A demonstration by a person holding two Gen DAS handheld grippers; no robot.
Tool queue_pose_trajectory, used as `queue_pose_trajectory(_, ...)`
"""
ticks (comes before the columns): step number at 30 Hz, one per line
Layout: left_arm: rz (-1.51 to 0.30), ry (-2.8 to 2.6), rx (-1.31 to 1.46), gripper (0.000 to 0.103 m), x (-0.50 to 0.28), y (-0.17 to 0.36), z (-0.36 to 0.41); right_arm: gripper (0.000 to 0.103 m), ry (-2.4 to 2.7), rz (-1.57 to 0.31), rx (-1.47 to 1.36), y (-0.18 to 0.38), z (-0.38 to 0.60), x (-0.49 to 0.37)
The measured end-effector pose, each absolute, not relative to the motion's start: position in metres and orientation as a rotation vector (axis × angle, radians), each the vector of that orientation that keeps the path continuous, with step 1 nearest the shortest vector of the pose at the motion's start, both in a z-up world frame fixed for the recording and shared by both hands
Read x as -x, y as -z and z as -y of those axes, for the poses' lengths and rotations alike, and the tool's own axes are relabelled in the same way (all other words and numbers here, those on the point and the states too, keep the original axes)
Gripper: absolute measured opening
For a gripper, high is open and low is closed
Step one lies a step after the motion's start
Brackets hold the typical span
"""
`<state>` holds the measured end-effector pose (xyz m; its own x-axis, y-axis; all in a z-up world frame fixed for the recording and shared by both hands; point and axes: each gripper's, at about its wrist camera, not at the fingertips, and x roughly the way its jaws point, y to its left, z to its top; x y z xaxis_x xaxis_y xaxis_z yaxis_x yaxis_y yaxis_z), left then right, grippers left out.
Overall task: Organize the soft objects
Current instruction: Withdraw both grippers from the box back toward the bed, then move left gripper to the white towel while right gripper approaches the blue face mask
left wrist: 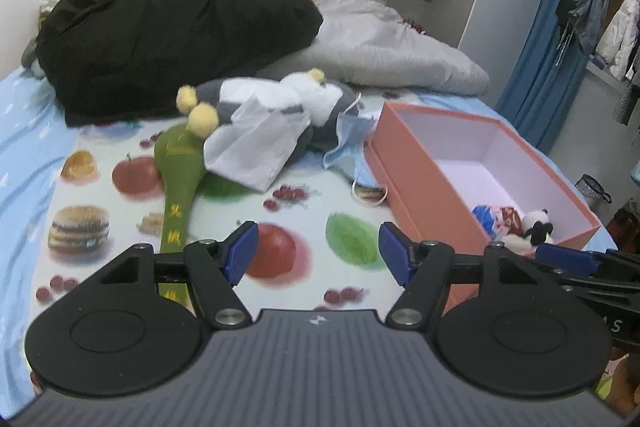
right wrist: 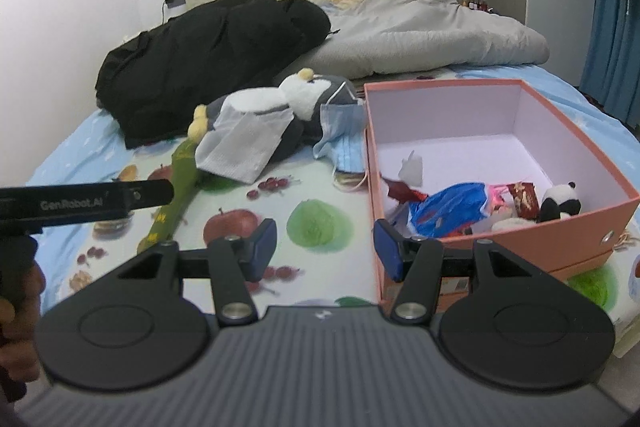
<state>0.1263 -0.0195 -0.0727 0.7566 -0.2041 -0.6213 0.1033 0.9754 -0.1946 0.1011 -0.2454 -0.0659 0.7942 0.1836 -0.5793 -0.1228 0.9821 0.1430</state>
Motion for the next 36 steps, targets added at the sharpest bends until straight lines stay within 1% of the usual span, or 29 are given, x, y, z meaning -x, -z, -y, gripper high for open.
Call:
queue_pose_trajectory(5,-0.734,0.161,0.159,0.072,-0.120,0.086,0.014,0.056,-0.169,-0.650,-0.087,0.072,0.239,-0.097)
queue_pose_trajectory(10,-0.741,0.142,0.177,0.072,-0.117,0.084,0.009,0.056,-0.179,-0.659,-0.072,0.071,0.231,-0.097)
queue_pose_trajectory(19,-0.758,0.107,0.157,0.072,-0.135,0.091,0.012,0.056,-0.214,-0.650,-0.044,0.080,0.223,-0.111)
queue_pose_trajectory(24,-0.769,0.106,0.129,0.072,-0.157,0.101,0.012,0.056,-0.216,-0.650,-0.036,0.089,0.219,-0.128)
queue_pose_trajectory(25,-0.770,0.103,0.130,0.072,-0.163,0.105,0.010,0.056,-0.216,-0.649,-0.032,0.092,0.217,-0.132)
queue_pose_trajectory(27,-0.777,0.104,0.141,0.077,-0.176,0.113,0.006,0.056,-0.218,-0.651,-0.027,0.096,0.214,-0.141)
queue_pose_trajectory(36,-0.797,0.093,0.150,0.077,-0.236,0.146,-0.005,0.056,-0.216,-0.672,-0.038,0.112,0.207,-0.193)
